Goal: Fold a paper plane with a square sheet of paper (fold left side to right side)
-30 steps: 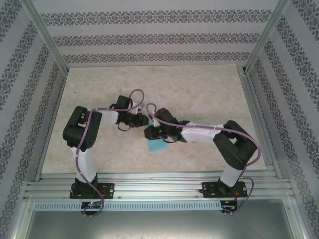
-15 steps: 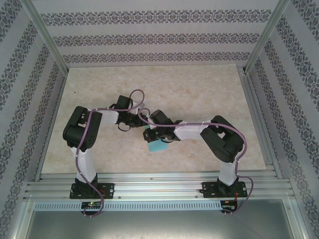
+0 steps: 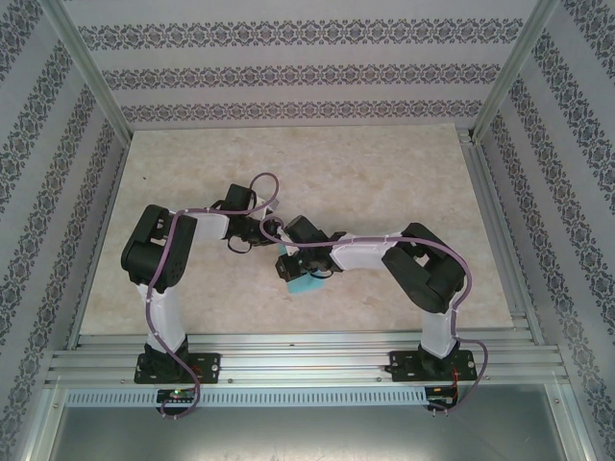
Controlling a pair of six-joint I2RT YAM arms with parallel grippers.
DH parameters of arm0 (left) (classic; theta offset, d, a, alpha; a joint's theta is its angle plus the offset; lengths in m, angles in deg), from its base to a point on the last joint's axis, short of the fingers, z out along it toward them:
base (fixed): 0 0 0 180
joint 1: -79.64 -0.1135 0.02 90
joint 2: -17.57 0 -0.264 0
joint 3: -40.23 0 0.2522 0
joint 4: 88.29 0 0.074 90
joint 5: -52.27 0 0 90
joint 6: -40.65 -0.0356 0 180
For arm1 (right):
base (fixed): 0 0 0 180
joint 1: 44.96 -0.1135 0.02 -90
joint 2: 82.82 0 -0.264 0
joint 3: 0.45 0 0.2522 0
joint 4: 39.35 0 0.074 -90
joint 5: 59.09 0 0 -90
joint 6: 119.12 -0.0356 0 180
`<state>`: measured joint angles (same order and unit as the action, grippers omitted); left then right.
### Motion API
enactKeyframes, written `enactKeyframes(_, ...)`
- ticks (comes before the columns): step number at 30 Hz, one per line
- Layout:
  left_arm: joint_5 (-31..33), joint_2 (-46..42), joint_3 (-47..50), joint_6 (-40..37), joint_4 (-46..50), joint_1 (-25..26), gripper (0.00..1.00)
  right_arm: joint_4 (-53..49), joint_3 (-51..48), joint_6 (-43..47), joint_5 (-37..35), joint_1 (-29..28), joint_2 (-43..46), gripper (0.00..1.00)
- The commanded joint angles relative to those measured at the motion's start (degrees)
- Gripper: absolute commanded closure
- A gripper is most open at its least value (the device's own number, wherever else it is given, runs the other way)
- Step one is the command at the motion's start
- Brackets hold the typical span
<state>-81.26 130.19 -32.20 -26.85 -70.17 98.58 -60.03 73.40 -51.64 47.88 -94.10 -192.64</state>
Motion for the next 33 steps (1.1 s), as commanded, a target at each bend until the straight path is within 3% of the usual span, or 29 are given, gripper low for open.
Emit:
enactKeyframes(1,10.6,5.1,1.6,-3.5,2.8,1.1,0.79,-3.0,-1.6,0.6,-0.1,-0.6,0.1,0.92)
enactKeyframes(16,12.5,5.4,0.8,-4.4,4.5,1.1,0.80,5.1,-9.7,-6.7,6.5,-1.0,4.4,0.87)
enactKeyframes(26,14.8,5.9,1.1,-5.7,5.5,1.1,0.80,2.4,-10.6,-7.1,5.6,0.2,8.0,0.80)
enactKeyframes(33,15.4,6.1,1.2,-6.1,5.6,1.1,0.81,0.8,-10.8,-7.4,6.0,0.3,7.0,0.81)
